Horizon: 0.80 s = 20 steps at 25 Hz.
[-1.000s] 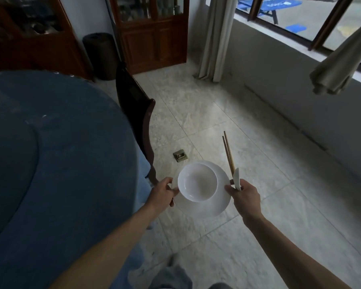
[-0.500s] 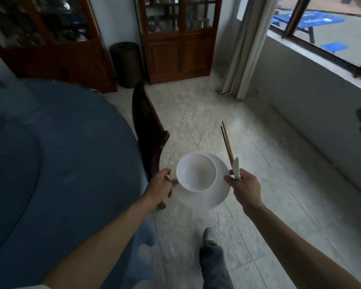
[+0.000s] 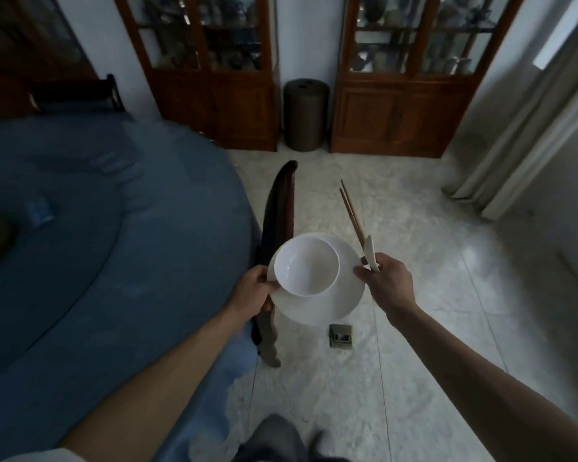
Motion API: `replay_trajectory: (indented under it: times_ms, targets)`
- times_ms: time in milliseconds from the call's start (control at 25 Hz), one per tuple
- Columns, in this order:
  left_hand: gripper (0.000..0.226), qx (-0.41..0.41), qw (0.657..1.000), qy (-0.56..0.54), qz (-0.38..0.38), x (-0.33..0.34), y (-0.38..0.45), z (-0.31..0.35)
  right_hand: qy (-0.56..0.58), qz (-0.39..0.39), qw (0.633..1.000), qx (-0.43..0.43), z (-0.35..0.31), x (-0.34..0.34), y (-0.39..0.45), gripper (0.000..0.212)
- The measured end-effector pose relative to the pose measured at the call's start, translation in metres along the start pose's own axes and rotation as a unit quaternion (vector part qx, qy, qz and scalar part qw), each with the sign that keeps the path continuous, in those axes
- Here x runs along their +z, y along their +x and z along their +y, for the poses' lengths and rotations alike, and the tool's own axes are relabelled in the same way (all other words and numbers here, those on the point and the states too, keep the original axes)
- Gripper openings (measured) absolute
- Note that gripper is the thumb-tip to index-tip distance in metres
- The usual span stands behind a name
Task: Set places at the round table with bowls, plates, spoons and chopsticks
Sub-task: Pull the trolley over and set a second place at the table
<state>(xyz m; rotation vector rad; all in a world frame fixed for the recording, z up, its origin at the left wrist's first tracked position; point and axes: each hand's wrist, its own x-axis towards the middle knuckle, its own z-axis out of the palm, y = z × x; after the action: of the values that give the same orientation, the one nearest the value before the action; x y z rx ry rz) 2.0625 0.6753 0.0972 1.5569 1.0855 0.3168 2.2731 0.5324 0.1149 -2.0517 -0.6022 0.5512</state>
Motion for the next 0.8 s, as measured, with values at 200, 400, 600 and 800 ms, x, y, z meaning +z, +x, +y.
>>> replay_trajectory:
  times_ms: [200,400,600,800]
  targets:
    - [0.014,-0.037,0.996,-0.036,0.071,-0.025,0.031,0.002,-0.021,-0.077,0.996,-0.038,-0.033,0.036,0.066,0.005]
    - [0.019,-0.07,0.984,-0.072,0.146,-0.066,0.067,-0.01,-0.069,-0.146,0.984,-0.078,-0.068,0.099,0.123,0.006]
    - [0.014,-0.101,0.969,-0.089,0.206,-0.115,0.1,-0.026,-0.127,-0.205,0.961,-0.136,-0.113,0.175,0.169,0.012]
    - [0.012,-0.131,0.952,-0.095,0.26,-0.155,0.126,-0.053,-0.179,-0.259,0.929,-0.195,-0.144,0.245,0.196,0.019]
